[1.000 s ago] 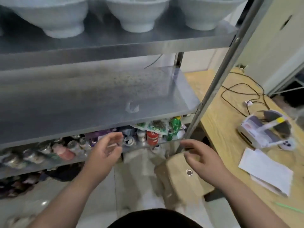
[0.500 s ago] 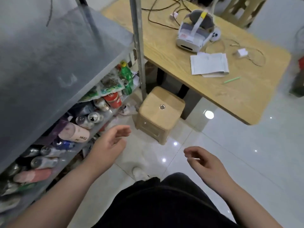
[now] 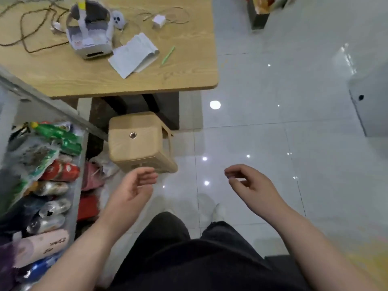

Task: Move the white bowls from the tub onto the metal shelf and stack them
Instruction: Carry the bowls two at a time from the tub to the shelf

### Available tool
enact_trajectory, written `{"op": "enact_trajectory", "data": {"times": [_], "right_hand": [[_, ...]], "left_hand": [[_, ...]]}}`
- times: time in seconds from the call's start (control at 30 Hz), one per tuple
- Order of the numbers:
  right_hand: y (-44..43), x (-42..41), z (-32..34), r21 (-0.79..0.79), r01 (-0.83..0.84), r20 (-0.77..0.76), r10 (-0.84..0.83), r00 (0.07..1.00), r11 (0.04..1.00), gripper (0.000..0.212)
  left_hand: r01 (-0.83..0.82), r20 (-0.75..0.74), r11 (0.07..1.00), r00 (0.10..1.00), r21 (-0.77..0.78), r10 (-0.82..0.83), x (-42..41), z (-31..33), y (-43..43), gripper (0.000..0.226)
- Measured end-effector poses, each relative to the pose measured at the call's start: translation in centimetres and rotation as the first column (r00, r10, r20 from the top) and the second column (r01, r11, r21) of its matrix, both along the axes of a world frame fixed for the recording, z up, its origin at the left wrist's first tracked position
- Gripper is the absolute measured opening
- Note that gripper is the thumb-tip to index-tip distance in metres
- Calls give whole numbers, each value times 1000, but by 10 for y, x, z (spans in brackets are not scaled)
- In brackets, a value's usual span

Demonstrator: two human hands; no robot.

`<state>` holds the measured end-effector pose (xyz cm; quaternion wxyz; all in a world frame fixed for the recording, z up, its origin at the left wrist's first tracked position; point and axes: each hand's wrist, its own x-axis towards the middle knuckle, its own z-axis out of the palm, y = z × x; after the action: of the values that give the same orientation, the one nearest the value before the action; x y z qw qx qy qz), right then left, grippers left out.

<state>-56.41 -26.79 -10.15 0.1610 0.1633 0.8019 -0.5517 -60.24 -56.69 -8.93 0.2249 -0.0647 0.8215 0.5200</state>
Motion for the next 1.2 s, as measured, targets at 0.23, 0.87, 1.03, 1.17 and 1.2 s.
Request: {"op": "enact_trajectory", "data": {"times": [0.23,0.87,1.03,1.17,1.2], "right_hand": [[-1,96,18,61,434,-70,-429,900,899,25],[-211,445,-1,100,983,11,-988,151,152,22],[-203,536,4,65,991,-12,-993,117,116,21],[-180,604,-2,51,996,-63,-995,72,69,21],[-173,618,-3,60,997,-67,-996,58,54,21]], "left_hand": [[515,14,857,857,23,-515,4,-12,22,34],[992,-152,109,117,60,-981,173,15,145,39],[994,-157,82,91,66,-983,267,19,161,38],[998,-153,55,58,28,-986,331,11,165,37],[998,-147,51,53,22,-988,344,9,168,37]]}}
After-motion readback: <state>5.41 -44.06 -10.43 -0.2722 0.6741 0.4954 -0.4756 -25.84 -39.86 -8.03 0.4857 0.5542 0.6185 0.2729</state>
